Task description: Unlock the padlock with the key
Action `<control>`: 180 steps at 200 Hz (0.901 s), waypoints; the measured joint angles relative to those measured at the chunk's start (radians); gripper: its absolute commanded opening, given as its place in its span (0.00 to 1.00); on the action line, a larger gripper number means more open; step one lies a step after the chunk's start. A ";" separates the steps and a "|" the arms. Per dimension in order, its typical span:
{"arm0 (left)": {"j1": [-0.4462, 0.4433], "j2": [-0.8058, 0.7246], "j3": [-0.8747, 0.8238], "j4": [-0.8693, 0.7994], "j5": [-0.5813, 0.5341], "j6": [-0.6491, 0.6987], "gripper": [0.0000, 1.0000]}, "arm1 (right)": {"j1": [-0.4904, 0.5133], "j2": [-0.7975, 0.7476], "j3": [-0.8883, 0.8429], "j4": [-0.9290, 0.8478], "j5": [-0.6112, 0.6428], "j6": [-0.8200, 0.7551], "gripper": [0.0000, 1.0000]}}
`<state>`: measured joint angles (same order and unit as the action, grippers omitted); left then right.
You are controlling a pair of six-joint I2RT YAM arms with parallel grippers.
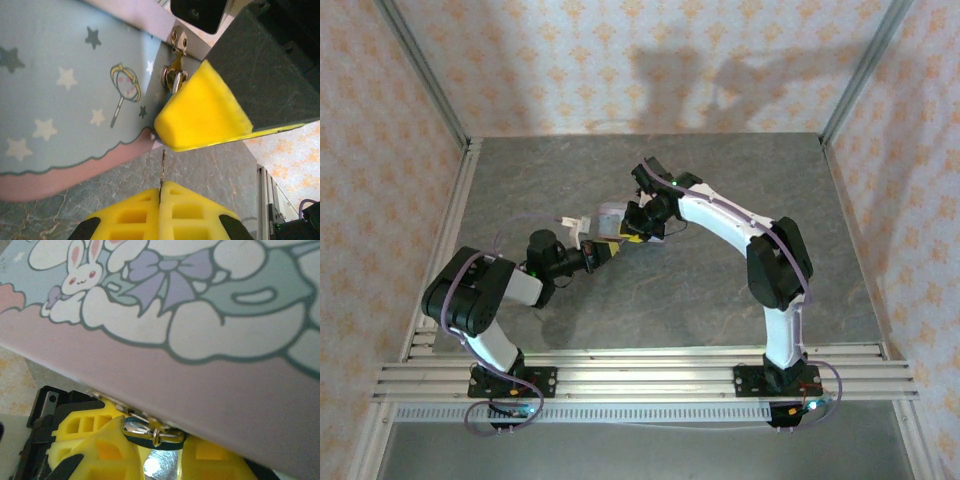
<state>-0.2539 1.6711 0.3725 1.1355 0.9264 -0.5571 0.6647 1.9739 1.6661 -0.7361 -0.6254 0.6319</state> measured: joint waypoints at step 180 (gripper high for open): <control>0.000 -0.020 -0.048 0.044 -0.045 -0.021 0.00 | -0.011 0.000 -0.023 0.045 -0.027 0.023 0.00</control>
<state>-0.2539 1.6512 0.3248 1.1793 0.8818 -0.5785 0.6533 1.9739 1.6436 -0.6907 -0.6525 0.6548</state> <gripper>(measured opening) 0.048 0.167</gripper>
